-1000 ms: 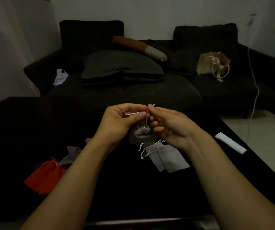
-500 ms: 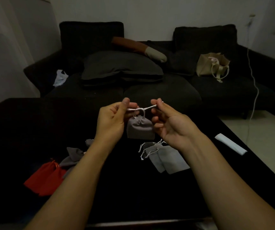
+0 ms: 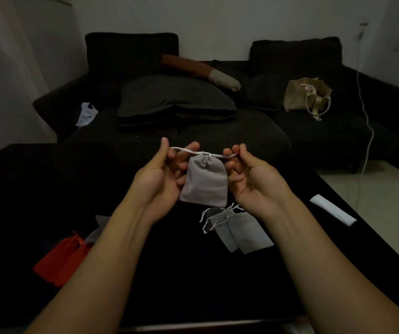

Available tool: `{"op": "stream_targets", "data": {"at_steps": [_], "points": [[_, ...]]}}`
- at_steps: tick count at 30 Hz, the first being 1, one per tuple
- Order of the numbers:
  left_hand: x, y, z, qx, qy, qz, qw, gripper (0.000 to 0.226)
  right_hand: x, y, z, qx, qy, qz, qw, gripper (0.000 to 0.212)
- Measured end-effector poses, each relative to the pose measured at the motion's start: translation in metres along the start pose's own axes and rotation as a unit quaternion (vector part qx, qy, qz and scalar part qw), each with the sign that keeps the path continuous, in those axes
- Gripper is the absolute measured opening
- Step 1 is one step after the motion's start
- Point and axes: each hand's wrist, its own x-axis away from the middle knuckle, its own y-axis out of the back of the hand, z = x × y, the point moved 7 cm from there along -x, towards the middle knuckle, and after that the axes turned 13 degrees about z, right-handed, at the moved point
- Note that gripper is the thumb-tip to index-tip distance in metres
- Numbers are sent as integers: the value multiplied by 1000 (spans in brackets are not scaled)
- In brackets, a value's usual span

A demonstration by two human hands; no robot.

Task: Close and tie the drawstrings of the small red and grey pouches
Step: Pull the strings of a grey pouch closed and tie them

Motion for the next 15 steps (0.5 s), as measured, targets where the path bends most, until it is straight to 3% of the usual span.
{"op": "stream_targets", "data": {"at_steps": [9,15], "points": [[-6,0,5,49,-28,-60,997,40,-5,-13,14,147,79,17,986,32],[-7,-6,1,35,-7,-30,999,48,-5,-17,22,199,101,29,974,30]]}}
